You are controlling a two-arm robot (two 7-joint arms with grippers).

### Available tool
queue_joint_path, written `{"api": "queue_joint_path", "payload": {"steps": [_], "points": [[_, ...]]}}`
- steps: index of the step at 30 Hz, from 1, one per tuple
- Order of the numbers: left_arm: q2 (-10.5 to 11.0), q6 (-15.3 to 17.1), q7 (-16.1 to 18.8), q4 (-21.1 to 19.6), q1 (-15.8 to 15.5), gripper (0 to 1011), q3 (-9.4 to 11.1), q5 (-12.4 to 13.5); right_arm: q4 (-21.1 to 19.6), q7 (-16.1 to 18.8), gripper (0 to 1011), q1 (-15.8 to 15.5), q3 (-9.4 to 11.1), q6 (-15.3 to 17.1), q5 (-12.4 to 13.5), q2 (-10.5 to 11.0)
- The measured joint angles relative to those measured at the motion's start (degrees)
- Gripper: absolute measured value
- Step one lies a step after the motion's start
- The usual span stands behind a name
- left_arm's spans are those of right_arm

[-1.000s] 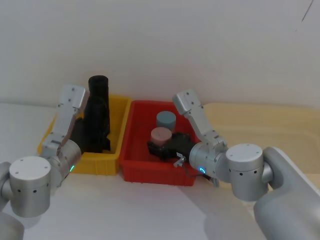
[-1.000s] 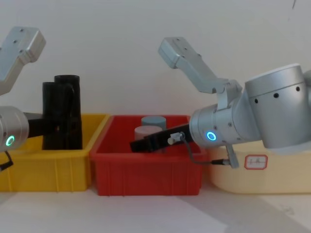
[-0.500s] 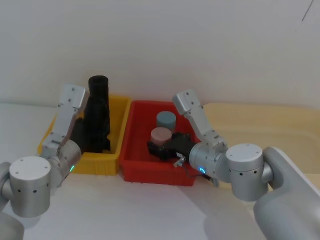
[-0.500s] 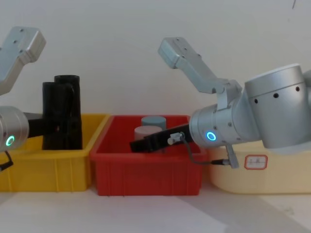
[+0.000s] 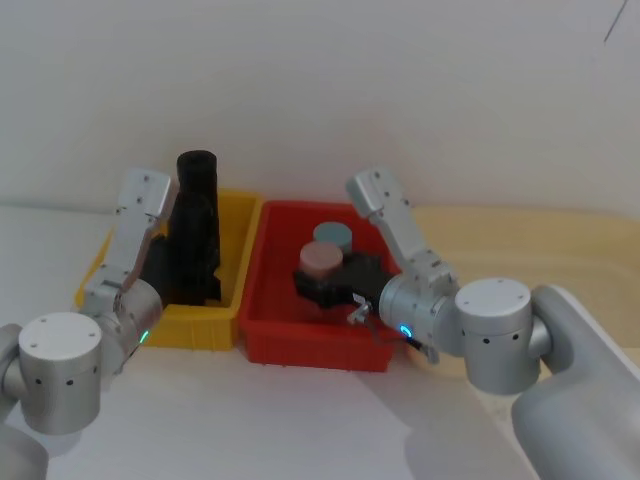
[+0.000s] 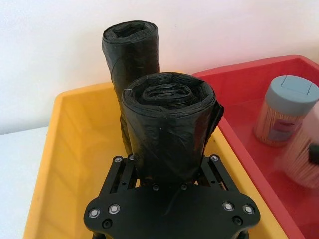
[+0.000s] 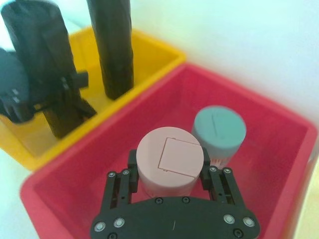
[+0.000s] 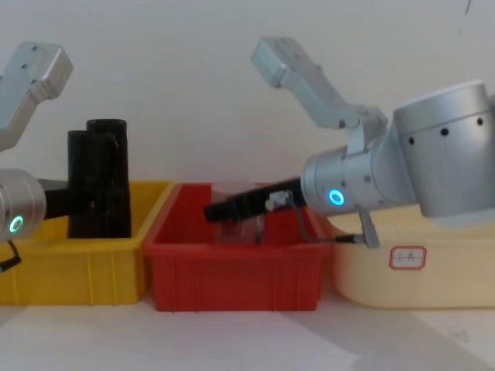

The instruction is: Pick up the garbage bag with the one hand and transfer it to the other hand.

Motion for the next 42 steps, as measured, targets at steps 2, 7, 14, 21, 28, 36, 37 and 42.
{"api": "queue_joint_path", "payload": {"steps": [2,7,14,21,28,36,37,42], "points": [[0.00,0.00,0.00,0.00,0.00,448,0.00,0.00,-1.33,-0.10,666,-0.20,0.28,-0.18,-0.02,0.16],[0.00,0.00,0.00,0.00,0.00,448,0.00,0.00,-5.48,-0.39,666,-0.91,1.39,-0.89,0.03,0.69],[0.00,0.00,0.00,0.00,0.00,448,0.00,0.00,-10.89,-0.82,666,-2.12,3.36,-2.29,0.82,1.49],[0.00,0.01,0.00,0.00,0.00,448,0.00,0.00,-17.17,-2.36,666,-3.89,6.31,-4.51,1.59,2.95],[0.00,0.01,0.00,0.00,0.00,448,0.00,0.00,-21.13,-4.83,666,-5.01,8.28,-5.59,0.66,4.31],[0.00,0.02,0.00,0.00,0.00,448,0.00,0.00,-23.29,-7.90,666,-5.96,9.93,-5.56,-1.68,5.87],[0.00,0.02,0.00,0.00,0.00,448,0.00,0.00,-23.38,-8.28,666,-6.04,10.06,-5.45,-2.01,6.02],[0.00,0.02,0.00,0.00,0.00,448,0.00,0.00,-23.71,-10.43,666,-6.70,11.13,-4.50,-3.78,7.10]]}}
